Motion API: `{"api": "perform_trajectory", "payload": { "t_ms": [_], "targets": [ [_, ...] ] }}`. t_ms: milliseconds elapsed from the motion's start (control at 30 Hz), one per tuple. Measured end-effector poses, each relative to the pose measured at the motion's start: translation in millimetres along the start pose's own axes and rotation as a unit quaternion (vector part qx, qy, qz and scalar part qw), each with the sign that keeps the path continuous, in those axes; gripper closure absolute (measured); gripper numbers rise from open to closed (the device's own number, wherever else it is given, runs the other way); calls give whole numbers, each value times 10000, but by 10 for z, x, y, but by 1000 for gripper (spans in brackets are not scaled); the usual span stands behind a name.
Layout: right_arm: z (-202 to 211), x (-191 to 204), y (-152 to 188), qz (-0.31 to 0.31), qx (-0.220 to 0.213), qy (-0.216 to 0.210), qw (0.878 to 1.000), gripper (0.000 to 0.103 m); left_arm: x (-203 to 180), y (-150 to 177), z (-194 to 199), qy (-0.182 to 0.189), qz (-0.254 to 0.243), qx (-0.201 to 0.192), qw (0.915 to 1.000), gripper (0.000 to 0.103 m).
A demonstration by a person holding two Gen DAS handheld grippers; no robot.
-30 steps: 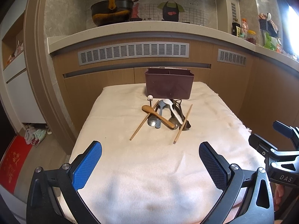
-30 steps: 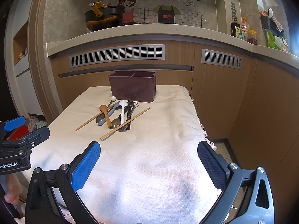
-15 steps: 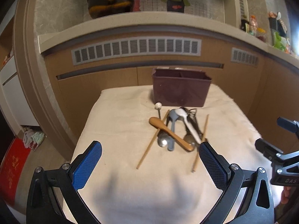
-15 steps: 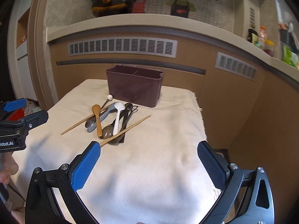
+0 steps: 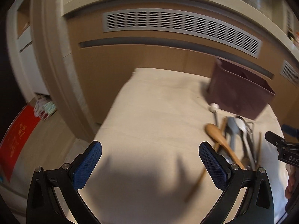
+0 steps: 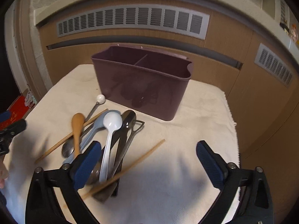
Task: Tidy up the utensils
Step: 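Reach the right tool into the pile and grasp the light blue spoon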
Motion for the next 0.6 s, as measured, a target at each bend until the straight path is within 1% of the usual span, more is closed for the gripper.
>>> {"api": "perform_trajectory", "payload": {
  "t_ms": [33,67,100,133,167,200,267,300,333,400,433,500,567,600],
  "targets": [
    [-92,27,0,5,117,1,9999,31,69,-7,-21,28,24,6,10000,0],
    [-165,61,2,14,202,-17,9998,36,141,-12,-41,62,49,43,10000,0],
    [-213,91,-1,9,248,-63,9997,45,202,-21,-75,101,119,104,9998,0],
    [-250,133,-10,4,269,-150,9995,48,229,-27,-96,108,159,150,9997,0],
    [-268,175,-24,2,258,-271,9993,49,250,-41,-124,109,190,174,9996,0],
    [-275,216,-44,-6,223,-426,9988,53,262,-62,-161,141,227,190,9995,0],
    [-313,291,-104,-41,221,-777,9967,54,251,-92,-159,236,176,184,9994,0],
    [-347,321,-126,-48,256,-875,9958,55,219,-107,-165,345,171,172,9991,0],
    [-396,354,-137,-59,327,-993,9945,59,195,-107,-157,392,138,188,9990,0],
    [-511,413,-139,-93,499,-1149,9921,66,76,-110,-169,493,-44,181,9986,0],
    [-555,440,-133,-104,548,-1219,9910,66,26,-111,-158,510,-184,110,9985,0],
    [-613,472,-142,-167,544,-1367,9890,66,-98,-98,-119,285,-617,-60,9977,0],
    [-636,469,-166,-266,610,-1493,9866,66,-203,-75,-129,248,-898,8,9956,0],
    [-640,463,-168,-309,645,-1606,9844,73,-245,-59,-135,337,-898,70,9954,0]
  ]
}}
Point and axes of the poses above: each gripper's, at about its wrist camera, not at the fingertips, and z roughly against the way its jaws point, x to its left, y to its underside, the point moved 4 cm from there along -z, roughly the way its jaws point, and after that the axes turned 4 degrees about -x, right-handed, at the moved point
